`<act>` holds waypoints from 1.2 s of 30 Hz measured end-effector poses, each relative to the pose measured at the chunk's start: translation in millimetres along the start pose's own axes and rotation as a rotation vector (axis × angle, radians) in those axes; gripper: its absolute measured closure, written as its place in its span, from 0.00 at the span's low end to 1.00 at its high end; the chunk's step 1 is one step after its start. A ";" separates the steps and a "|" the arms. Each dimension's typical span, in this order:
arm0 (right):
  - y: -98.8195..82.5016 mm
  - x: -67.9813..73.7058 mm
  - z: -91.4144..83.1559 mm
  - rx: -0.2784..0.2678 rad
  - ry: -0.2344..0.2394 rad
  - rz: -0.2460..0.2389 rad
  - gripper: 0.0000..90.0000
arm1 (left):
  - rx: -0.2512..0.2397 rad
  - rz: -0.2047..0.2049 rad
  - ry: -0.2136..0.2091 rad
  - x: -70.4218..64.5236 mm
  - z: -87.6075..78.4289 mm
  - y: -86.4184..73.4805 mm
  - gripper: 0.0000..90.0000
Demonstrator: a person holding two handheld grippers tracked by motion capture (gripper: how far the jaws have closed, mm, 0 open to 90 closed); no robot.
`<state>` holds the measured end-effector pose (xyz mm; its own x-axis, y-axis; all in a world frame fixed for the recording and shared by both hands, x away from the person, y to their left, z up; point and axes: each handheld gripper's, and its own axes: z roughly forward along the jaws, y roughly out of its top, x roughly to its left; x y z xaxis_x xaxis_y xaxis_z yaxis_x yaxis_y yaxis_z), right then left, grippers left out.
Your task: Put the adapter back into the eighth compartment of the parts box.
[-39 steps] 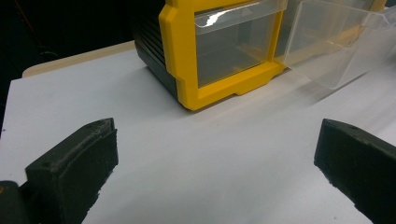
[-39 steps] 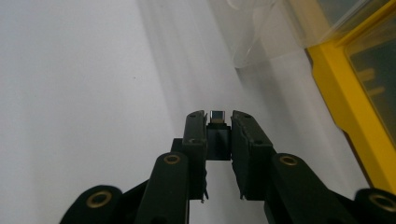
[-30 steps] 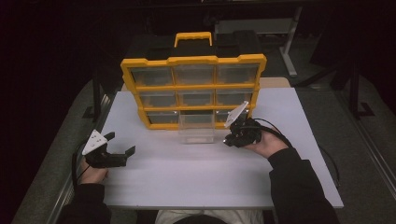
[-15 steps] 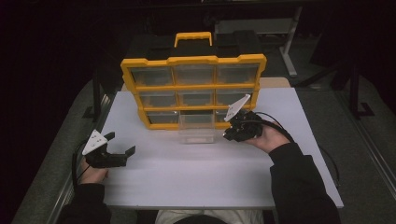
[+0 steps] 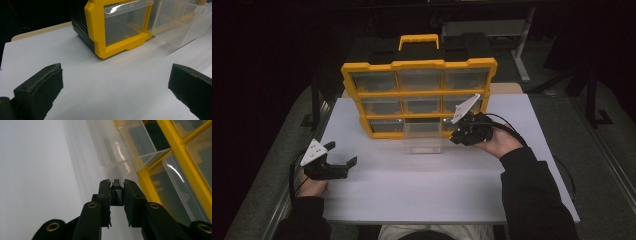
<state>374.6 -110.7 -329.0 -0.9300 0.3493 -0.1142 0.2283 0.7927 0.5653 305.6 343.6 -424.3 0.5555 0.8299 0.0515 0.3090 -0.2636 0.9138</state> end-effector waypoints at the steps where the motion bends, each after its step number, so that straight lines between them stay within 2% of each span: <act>1: 1.1 -0.3 -1.2 -0.001 -0.002 0.001 0.83 | 0.000 0.000 0.000 0.0 0.0 0.0 0.00; 18: 21.1 -7.1 -11.0 -0.004 -0.020 -0.022 0.83 | 0.001 0.000 0.001 -0.2 -0.2 0.0 0.00; 25: 29.0 -12.3 -8.9 -0.003 -0.017 -0.012 0.83 | -0.001 0.002 0.000 0.0 -0.2 0.0 0.00; 36: 43.5 -13.5 -5.2 0.001 -0.010 -0.028 0.83 | -0.003 0.002 -0.002 0.1 -0.3 0.1 0.00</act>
<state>395.6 -83.4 -298.6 -0.9329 0.3325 -0.1383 0.2028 0.8025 0.5612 305.5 343.8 -424.1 0.5574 0.8285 0.0530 0.3055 -0.2640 0.9149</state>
